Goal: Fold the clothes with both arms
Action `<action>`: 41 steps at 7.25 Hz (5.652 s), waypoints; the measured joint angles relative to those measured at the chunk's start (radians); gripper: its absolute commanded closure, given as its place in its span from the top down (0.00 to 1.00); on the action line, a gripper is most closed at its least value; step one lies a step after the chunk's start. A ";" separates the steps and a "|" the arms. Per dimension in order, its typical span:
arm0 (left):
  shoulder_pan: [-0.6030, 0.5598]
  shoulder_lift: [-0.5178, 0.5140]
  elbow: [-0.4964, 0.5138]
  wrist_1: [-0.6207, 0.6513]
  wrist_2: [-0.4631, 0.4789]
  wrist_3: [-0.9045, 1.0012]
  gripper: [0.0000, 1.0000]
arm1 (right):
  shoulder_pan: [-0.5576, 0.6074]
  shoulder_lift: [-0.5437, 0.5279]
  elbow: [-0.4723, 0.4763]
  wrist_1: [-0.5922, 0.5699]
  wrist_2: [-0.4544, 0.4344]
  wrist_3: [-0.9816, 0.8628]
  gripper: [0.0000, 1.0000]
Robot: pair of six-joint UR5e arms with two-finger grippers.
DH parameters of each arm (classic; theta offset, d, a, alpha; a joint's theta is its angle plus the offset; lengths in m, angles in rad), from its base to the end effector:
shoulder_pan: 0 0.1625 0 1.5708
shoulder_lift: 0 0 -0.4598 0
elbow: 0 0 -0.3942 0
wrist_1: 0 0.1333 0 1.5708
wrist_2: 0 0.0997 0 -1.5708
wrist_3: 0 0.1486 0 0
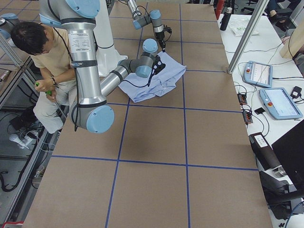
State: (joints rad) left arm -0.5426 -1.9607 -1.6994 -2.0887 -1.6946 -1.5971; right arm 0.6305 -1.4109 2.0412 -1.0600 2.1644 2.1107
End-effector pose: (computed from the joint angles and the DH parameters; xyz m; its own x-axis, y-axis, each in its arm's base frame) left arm 0.5357 -0.4572 0.3817 0.4249 -0.2867 -0.8586 0.4327 0.8975 -0.0855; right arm -0.4108 -0.3619 0.3448 0.2486 0.7090 0.6600 -0.2399 0.7052 -0.6672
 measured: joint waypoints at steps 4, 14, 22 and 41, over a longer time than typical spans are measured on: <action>-0.200 -0.335 0.507 -0.206 -0.001 0.164 0.30 | -0.019 0.028 -0.025 0.001 -0.014 0.001 1.00; -0.469 0.009 0.077 -0.265 -0.381 0.295 0.67 | -0.207 0.434 -0.342 -0.230 -0.535 -0.291 0.00; -0.477 0.029 0.056 -0.264 -0.384 0.299 0.67 | -0.029 0.338 -0.443 -0.247 -0.463 -0.764 0.00; -0.513 0.025 0.025 -0.226 -0.452 0.293 0.67 | -0.526 0.040 -0.030 -0.258 -0.872 0.202 0.76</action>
State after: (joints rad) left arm -1.0554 -1.9356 -1.6740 -2.3148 -2.1467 -1.3043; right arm 0.1044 -1.3710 2.0117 -1.3177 1.2927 2.3123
